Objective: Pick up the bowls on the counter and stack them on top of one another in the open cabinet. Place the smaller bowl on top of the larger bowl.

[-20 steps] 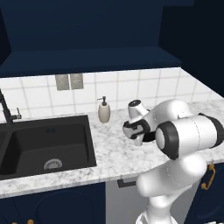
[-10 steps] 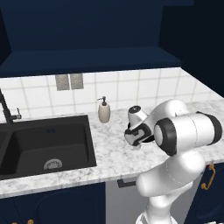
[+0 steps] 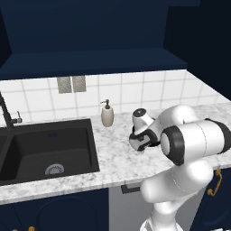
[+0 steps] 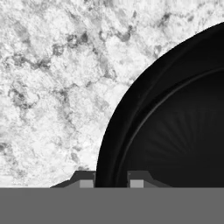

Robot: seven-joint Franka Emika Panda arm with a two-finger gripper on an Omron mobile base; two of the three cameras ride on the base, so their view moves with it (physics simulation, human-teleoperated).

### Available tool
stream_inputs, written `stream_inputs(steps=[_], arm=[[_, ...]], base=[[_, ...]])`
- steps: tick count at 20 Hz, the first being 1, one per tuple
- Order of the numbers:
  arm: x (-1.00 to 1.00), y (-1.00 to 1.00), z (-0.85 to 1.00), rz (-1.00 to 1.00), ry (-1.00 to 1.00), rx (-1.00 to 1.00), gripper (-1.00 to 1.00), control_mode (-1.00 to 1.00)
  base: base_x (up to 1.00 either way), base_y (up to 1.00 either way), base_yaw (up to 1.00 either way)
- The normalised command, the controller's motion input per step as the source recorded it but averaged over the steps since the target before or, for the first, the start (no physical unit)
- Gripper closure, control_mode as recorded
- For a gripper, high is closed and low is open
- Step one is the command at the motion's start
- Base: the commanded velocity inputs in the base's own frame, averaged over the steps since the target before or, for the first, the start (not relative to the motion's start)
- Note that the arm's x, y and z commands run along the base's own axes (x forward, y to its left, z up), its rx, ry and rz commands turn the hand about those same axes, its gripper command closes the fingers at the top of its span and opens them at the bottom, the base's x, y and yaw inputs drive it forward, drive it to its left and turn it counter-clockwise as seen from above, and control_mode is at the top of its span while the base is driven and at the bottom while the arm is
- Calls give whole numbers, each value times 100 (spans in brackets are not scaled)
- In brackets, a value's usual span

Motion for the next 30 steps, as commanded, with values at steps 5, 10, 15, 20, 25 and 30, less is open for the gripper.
stream_inputs(steps=[5, 10, 15, 20, 25, 30], arm=[[-3, 0, 40, 0, 0, 0, 100, -100], [-82, 22, 98, 0, 0, 0, 100, -100], [-95, 63, 100, 0, 0, 0, 100, -100], [-53, 58, 100, 4, -5, -3, 100, -100], [-6, 45, 100, 5, -2, -3, 100, -100], [7, 33, 100, 3, 0, -1, 100, -100]], base=[[0, 0, 0], [0, 0, 0], [0, 0, 0], [0, 0, 0], [0, 0, 0], [0, 0, 0]])
